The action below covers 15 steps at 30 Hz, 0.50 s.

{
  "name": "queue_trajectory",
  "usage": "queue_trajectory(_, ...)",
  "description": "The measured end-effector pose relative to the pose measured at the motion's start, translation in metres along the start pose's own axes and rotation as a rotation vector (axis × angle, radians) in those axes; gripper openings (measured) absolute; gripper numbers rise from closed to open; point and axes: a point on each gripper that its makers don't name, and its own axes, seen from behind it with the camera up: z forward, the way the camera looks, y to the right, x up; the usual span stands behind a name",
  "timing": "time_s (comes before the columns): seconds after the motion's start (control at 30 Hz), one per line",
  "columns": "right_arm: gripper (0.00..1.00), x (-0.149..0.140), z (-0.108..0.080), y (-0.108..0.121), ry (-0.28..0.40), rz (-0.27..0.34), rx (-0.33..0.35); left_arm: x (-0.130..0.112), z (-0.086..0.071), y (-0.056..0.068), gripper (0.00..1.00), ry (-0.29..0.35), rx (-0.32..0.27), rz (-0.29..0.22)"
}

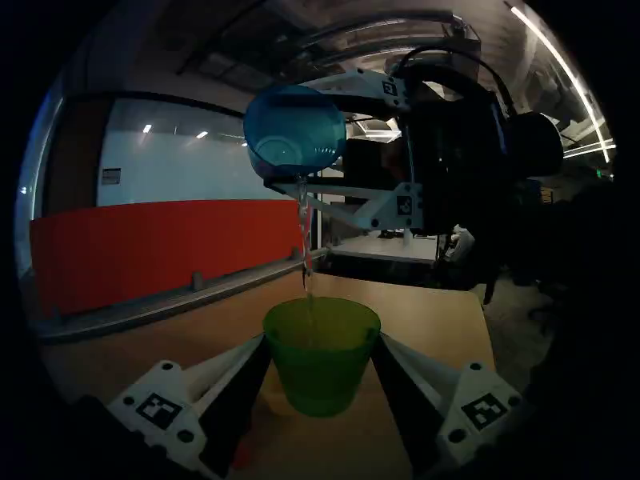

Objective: Pour water

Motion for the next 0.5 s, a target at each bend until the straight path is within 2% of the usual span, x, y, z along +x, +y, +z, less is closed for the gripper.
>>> queue_trajectory(0.5, 0.88, 0.008, 0.0037, -0.0012, 0.0, -0.076, 0.002, 0.0005, -0.0002, -0.0008, 0.85, 0.004, -0.006, -0.004)
